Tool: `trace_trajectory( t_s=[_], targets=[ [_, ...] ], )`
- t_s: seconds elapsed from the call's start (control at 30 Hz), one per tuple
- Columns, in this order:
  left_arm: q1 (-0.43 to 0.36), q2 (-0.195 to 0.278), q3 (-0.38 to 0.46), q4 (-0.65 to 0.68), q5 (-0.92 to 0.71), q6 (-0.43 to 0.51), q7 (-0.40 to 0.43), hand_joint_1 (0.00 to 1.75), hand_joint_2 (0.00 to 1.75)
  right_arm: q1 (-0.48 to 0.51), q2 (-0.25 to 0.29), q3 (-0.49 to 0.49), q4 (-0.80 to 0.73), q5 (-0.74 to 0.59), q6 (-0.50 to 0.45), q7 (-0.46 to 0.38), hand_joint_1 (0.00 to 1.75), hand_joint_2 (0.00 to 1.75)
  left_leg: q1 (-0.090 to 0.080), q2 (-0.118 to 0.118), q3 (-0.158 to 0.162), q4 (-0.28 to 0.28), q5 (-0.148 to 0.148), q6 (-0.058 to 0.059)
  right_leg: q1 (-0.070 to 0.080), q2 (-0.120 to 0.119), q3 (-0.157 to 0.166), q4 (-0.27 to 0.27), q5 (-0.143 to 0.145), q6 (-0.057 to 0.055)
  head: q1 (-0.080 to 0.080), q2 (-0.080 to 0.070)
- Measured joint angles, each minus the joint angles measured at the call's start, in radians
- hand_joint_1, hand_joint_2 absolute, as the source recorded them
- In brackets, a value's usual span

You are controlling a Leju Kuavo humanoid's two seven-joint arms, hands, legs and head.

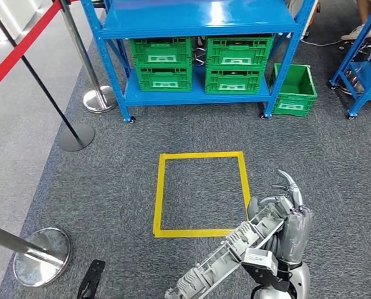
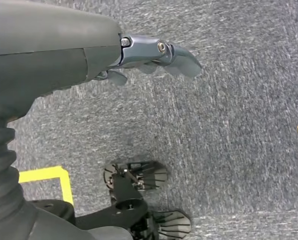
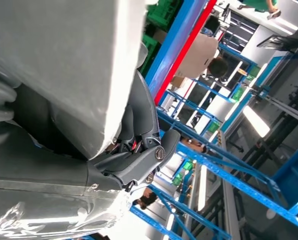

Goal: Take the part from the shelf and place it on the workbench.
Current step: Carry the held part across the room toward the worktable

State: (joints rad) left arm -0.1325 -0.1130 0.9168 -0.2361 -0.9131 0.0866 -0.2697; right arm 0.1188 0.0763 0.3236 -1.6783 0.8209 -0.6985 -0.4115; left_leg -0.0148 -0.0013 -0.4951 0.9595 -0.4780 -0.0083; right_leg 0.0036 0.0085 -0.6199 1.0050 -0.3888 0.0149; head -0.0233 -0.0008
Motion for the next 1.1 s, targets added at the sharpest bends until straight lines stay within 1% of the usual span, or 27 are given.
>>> trace_trajectory(
  t_s=[0.07, 0.1, 0.13, 0.17, 0.2, 0.23, 0.27, 0.3, 0.33, 0.37, 0.4, 0.43, 0.47, 0.5, 0.53, 0.57, 0.63, 0.67, 0.7, 0.73, 0.8, 0.83, 0.93, 0.97, 1.0, 1.03, 1.1],
  targets=[
    [0.001, -0.002, 0.0, 0.0, 0.0, 0.0, 0.0, 0.0, 1.75, 0.001, 0.0, 0.0, 0.0, 0.0, 0.0, 0.0, 1.75, 1.75, 0.004, 0.002, -0.01, -0.009, 0.01, 0.005, 0.0, 0.0, -0.01, 0.002, 0.004, 0.011, -0.001, 0.0],
    [0.002, -0.002, 0.0, 0.0, 0.0, 0.001, 0.0, 0.0, 1.75, 0.002, 0.0, 0.0, 0.0, 0.0, 0.0, 0.0, 1.75, 1.75, 0.007, 0.003, -0.015, -0.012, 0.017, 0.009, 0.0, 0.0, -0.02, 0.018, -0.012, 0.017, 0.001, 0.0],
    [0.002, -0.003, 0.0, 0.001, 0.001, 0.001, 0.0, 0.0, 1.75, 0.002, 0.0, 0.0, 0.0, 0.0, 0.0, 0.0, 1.75, 1.75, 0.01, 0.004, -0.02, -0.015, 0.024, 0.013, 0.0, 0.0, -0.034, 0.053, -0.042, 0.022, 0.002, 0.0],
    [0.002, -0.003, 0.0, 0.001, 0.001, 0.001, 0.0, 0.0, 1.75, 0.003, 0.0, 0.0, 0.0, -0.001, 0.0, 0.0, 1.75, 1.75, 0.011, 0.005, -0.026, -0.016, 0.029, 0.015, -0.003, 0.0, -0.055, 0.107, -0.084, 0.027, 0.004, 0.0],
    [0.002, -0.003, 0.0, 0.001, 0.002, 0.001, 0.0, 0.0, 1.75, 0.003, 0.0, 0.0, 0.0, -0.001, 0.0, -0.001, 1.75, 1.75, 0.011, 0.005, -0.032, -0.016, 0.034, 0.017, -0.005, -0.001, -0.077, 0.177, -0.126, 0.031, 0.007, 0.0],
    [0.003, -0.003, 0.0, 0.001, 0.002, 0.001, -0.001, 0.0, 1.75, 0.004, 0.0, 0.0, 0.0, -0.001, 0.0, -0.001, 1.75, 1.75, 0.011, 0.005, -0.039, -0.015, 0.039, 0.017, -0.006, -0.001, -0.095, 0.241, -0.154, 0.035, 0.008, 0.0],
    [0.003, -0.003, 0.0, 0.001, 0.002, 0.001, -0.002, 0.0, 1.75, 0.005, 0.0, 0.0, 0.0, -0.002, 0.0, -0.002, 1.75, 1.75, 0.011, 0.005, -0.045, -0.015, 0.044, 0.016, -0.007, -0.001, -0.101, 0.282, -0.163, 0.038, 0.009, 0.0],
    [0.004, -0.004, 0.0, 0.001, 0.002, 0.001, -0.003, 0.0, 1.75, 0.006, 0.0, 0.0, 0.0, -0.003, 0.0, -0.003, 1.75, 1.75, 0.012, 0.006, -0.051, -0.015, 0.049, 0.014, -0.009, -0.001, -0.089, 0.285, -0.154, 0.041, 0.01, 0.0],
    [0.004, -0.004, 0.0, 0.001, 0.003, 0.001, -0.004, 0.0, 1.75, 0.006, 0.0, 0.0, 0.0, -0.005, 0.0, -0.004, 1.75, 1.75, 0.012, 0.005, -0.055, -0.014, 0.054, 0.012, -0.01, -0.001, -0.055, 0.246, -0.13, 0.042, 0.01, 0.0],
    [0.005, -0.004, 0.0, 0.001, 0.003, 0.001, -0.004, 0.0, 1.75, 0.006, 0.0, 0.0, 0.0, -0.008, 0.0, -0.005, 1.75, 1.75, 0.013, 0.005, -0.059, -0.012, 0.057, 0.009, -0.013, -0.002, -0.005, 0.174, -0.106, 0.045, 0.01, 0.0],
    [0.005, -0.003, 0.0, 0.001, 0.003, 0.001, -0.005, 0.0, 1.75, 0.005, 0.0, 0.0, 0.0, -0.012, 0.0, -0.006, 1.75, 1.75, 0.012, 0.005, -0.063, -0.01, 0.06, 0.004, -0.014, -0.002, 0.048, 0.097, -0.093, 0.046, 0.011, 0.0],
    [0.005, -0.003, 0.0, 0.001, 0.003, 0.001, -0.006, 0.0, 1.75, 0.004, 0.0, 0.001, 0.0, -0.016, 0.0, -0.008, 1.75, 1.75, 0.011, 0.004, -0.066, -0.007, 0.063, 0.0, -0.014, -0.001, 0.086, 0.038, -0.088, 0.044, 0.011, 0.0],
    [0.004, -0.002, 0.0, 0.001, 0.003, 0.002, -0.006, 0.0, 1.75, 0.003, 0.0, 0.001, 0.0, -0.021, 0.0, -0.01, 1.75, 1.75, 0.009, 0.003, -0.069, -0.003, 0.066, -0.004, -0.014, 0.0, 0.107, 0.002, -0.089, 0.04, 0.011, 0.0],
    [0.004, -0.001, 0.0, 0.001, 0.003, 0.002, -0.007, 0.0, 1.75, 0.003, 0.0, 0.002, 0.0, -0.025, 0.0, -0.011, 1.75, 1.75, 0.006, 0.002, -0.073, -0.001, 0.067, -0.006, -0.014, 0.001, 0.11, -0.009, -0.094, 0.035, 0.011, 0.0],
    [0.005, 0.0, 0.0, 0.001, 0.003, 0.003, -0.007, 0.0, 1.75, 0.004, 0.0, 0.002, 0.0, -0.028, 0.0, -0.013, 1.75, 1.75, 0.006, 0.002, -0.075, 0.001, 0.07, -0.002, -0.014, 0.002, 0.105, -0.01, -0.092, 0.029, 0.011, 0.0],
    [0.005, 0.001, 0.0, 0.001, 0.003, 0.003, -0.008, 0.0, 1.75, 0.005, 0.0, 0.003, 0.0, -0.03, 0.0, -0.013, 1.75, 1.75, 0.006, 0.002, -0.078, 0.002, 0.072, 0.007, -0.014, 0.003, 0.102, -0.011, -0.091, 0.025, 0.011, 0.0],
    [0.005, 0.001, 0.0, 0.001, 0.003, 0.003, -0.008, 0.0, 1.75, 0.005, 0.0, 0.004, 0.0, -0.031, 0.0, -0.014, 1.75, 1.75, 0.006, 0.002, -0.084, 0.002, 0.081, 0.029, -0.011, 0.003, 0.097, -0.011, -0.086, 0.018, 0.01, 0.0],
    [0.005, 0.001, 0.0, 0.001, 0.002, 0.003, -0.009, 0.0, 1.75, 0.005, 0.0, 0.005, 0.0, -0.032, 0.0, -0.014, 1.75, 1.75, 0.006, 0.002, -0.087, 0.001, 0.085, 0.036, -0.009, 0.003, 0.094, -0.011, -0.084, 0.014, 0.01, 0.0],
    [0.005, 0.0, 0.0, 0.001, 0.002, 0.003, -0.009, 0.0, 1.75, 0.005, 0.0, 0.005, 0.0, -0.032, 0.0, -0.014, 1.75, 1.75, 0.007, 0.002, -0.089, 0.0, 0.09, 0.037, -0.007, 0.003, 0.091, -0.011, -0.082, 0.01, 0.01, 0.0],
    [0.005, 0.0, 0.0, 0.001, 0.003, 0.003, -0.009, 0.0, 1.75, 0.005, 0.0, 0.006, 0.0, -0.034, 0.0, -0.014, 1.75, 1.75, 0.008, 0.002, -0.091, -0.001, 0.093, 0.035, -0.005, 0.003, 0.088, -0.01, -0.08, 0.007, 0.01, 0.0],
    [0.005, -0.001, 0.0, 0.001, 0.003, 0.003, -0.009, 0.0, 1.75, 0.005, 0.0, 0.006, 0.0, -0.039, 0.0, -0.014, 1.75, 1.75, 0.01, 0.002, -0.096, -0.004, 0.099, 0.023, -0.002, 0.003, 0.082, -0.009, -0.076, 0.002, 0.01, 0.0],
    [0.005, -0.001, 0.0, 0.001, 0.003, 0.003, -0.009, 0.0, 1.75, 0.005, 0.0, 0.006, 0.0, -0.042, 0.0, -0.014, 1.75, 1.75, 0.011, 0.002, -0.098, -0.006, 0.101, 0.015, -0.001, 0.003, 0.079, -0.009, -0.075, 0.0, 0.01, 0.0],
    [0.005, -0.002, 0.0, 0.001, 0.003, 0.003, -0.009, 0.0, 1.75, 0.005, 0.0, 0.007, 0.0, -0.055, 0.0, -0.014, 1.75, 1.75, 0.015, 0.002, -0.104, -0.009, 0.104, -0.016, 0.001, 0.002, 0.071, -0.005, -0.073, -0.002, 0.011, 0.0],
    [0.006, -0.002, 0.0, 0.001, 0.002, 0.003, -0.01, 0.0, 1.75, 0.005, 0.0, 0.008, 0.0, -0.06, 0.0, -0.014, 1.75, 1.75, 0.016, 0.002, -0.105, -0.009, 0.104, -0.022, 0.001, 0.001, 0.069, -0.004, -0.072, -0.003, 0.011, 0.0],
    [0.006, -0.002, 0.0, 0.001, 0.002, 0.003, -0.01, 0.0, 1.75, 0.005, 0.0, 0.008, 0.0, -0.064, 0.0, -0.014, 1.75, 1.75, 0.016, 0.002, -0.107, -0.009, 0.104, -0.024, 0.001, 0.001, 0.067, -0.004, -0.071, -0.003, 0.011, 0.0],
    [0.006, -0.002, 0.0, 0.001, 0.002, 0.003, -0.01, 0.0, 1.75, 0.005, 0.0, 0.009, 0.0, -0.067, 0.0, -0.014, 1.75, 1.75, 0.015, 0.002, -0.109, -0.007, 0.104, -0.022, -0.001, 0.001, 0.066, -0.006, -0.069, 0.0, 0.011, 0.0],
    [0.005, -0.002, 0.0, 0.001, 0.002, 0.003, -0.011, 0.0, 1.75, 0.004, 0.0, 0.012, -0.002, -0.074, 0.0, -0.015, 1.75, 1.75, 0.013, 0.002, -0.108, -0.013, 0.107, -0.009, -0.004, 0.001, 0.067, -0.016, -0.063, 0.011, 0.01, 0.0]
  ],
)
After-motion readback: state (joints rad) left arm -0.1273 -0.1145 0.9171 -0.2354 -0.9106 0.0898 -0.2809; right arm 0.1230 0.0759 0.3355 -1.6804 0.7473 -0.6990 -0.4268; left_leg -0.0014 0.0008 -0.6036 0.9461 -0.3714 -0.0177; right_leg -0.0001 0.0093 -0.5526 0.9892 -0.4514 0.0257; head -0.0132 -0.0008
